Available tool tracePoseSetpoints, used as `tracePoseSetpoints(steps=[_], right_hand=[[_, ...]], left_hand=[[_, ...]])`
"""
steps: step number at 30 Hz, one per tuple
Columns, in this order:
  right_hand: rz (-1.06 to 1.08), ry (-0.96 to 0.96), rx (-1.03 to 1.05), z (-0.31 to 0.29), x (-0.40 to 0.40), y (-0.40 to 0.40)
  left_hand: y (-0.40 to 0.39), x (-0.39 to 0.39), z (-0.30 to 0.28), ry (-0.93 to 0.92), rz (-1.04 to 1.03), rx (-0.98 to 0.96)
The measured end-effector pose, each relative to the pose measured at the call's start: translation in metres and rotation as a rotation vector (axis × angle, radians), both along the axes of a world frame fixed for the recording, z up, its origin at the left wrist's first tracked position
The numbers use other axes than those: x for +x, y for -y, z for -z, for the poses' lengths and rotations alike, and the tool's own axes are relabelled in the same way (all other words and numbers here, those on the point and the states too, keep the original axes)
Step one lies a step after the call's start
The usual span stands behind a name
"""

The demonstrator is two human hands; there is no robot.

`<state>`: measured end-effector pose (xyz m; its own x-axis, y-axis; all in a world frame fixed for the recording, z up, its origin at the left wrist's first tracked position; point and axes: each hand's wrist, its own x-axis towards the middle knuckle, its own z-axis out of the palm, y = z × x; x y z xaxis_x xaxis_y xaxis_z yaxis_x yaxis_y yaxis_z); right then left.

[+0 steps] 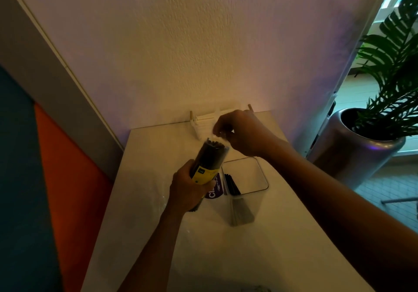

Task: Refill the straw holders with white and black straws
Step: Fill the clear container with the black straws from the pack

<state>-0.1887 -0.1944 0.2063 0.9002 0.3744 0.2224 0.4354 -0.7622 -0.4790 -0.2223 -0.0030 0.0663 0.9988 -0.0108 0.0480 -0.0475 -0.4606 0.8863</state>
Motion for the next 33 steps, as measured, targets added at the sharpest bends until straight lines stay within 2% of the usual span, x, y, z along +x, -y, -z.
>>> tracePoseSetpoints(steps=[5, 13, 23, 33], right_hand=[[-0.012, -0.099, -0.125, -0.003, -0.003, -0.004], [0.003, -0.174, -0.149, -0.002, -0.009, -0.001], [0.052, -0.197, -0.098, 0.008, -0.011, -0.005], [0.075, -0.142, -0.040, 0.020, -0.007, -0.003]], left_hand=[[0.000, 0.003, -0.003, 0.017, -0.003, -0.005], [0.000, 0.002, 0.001, 0.032, -0.007, 0.009], [0.000, 0.000, 0.001, -0.009, 0.039, -0.036], [-0.001, -0.004, 0.006, -0.002, 0.049, -0.039]])
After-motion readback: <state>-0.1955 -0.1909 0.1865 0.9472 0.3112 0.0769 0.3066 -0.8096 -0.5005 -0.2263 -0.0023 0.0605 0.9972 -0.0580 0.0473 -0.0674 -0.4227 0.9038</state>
